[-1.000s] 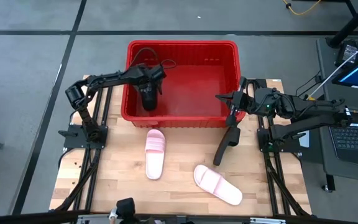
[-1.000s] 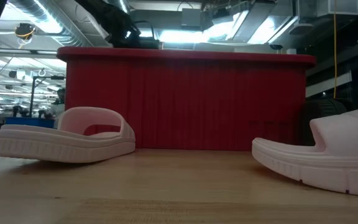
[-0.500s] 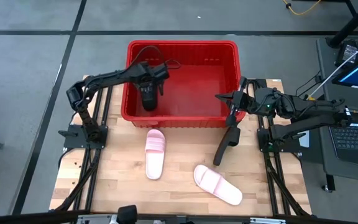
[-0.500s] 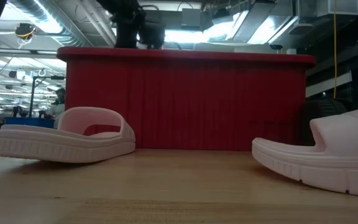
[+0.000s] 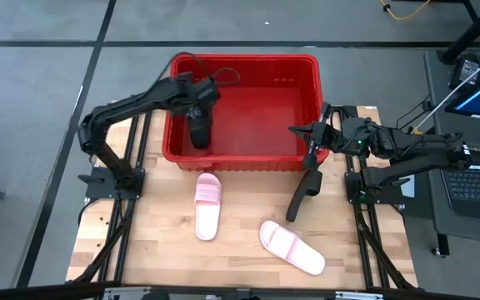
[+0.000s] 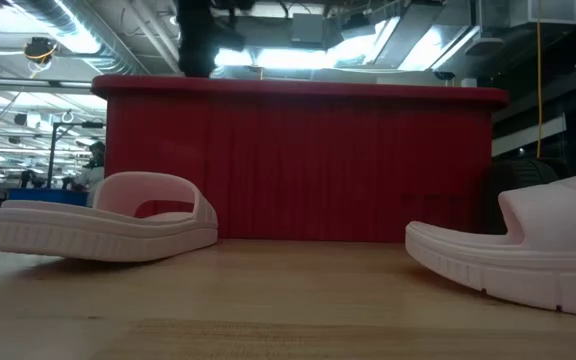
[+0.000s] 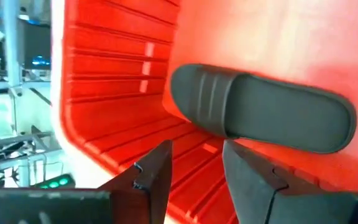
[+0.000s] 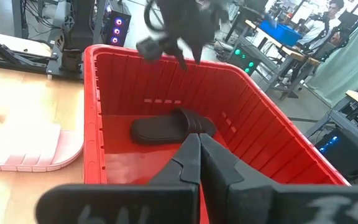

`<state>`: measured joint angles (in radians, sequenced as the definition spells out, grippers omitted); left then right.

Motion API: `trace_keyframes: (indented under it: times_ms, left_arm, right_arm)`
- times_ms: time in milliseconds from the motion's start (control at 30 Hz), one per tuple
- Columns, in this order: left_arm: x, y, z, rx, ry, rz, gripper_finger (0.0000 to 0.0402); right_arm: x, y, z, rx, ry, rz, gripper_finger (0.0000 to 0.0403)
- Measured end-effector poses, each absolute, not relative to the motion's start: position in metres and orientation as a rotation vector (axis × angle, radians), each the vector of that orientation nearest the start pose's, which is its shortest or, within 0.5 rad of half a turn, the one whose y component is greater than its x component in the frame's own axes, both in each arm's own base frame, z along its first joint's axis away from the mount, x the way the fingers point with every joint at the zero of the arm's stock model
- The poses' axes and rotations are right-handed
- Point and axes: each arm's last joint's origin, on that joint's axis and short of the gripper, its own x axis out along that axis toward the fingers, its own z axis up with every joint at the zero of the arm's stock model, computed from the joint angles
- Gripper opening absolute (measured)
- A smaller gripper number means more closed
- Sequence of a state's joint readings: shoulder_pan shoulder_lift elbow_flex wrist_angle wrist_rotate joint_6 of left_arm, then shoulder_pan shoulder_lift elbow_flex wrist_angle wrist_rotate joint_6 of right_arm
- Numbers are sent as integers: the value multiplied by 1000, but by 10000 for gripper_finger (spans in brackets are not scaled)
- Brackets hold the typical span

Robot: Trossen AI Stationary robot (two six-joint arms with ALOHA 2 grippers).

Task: Pick and place slides into bin
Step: Put the black slipper into the red bin

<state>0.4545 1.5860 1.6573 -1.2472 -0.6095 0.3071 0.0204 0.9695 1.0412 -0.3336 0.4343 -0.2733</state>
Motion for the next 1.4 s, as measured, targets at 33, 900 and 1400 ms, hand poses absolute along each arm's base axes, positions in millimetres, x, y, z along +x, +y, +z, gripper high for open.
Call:
trace_keyframes:
  times_ms: [33, 900, 1400]
  left_arm:
    - [258, 143, 366, 330, 1333, 754, 135]
    - [203, 59, 353, 339, 767, 676, 3]
    - [169, 21, 311, 345, 510, 400, 1]
  right_arm:
    - [202, -8, 374, -327, 312, -375, 6]
    - [198, 26, 365, -320, 370, -204, 6]
    - [236, 44, 324, -318, 344, -125, 6]
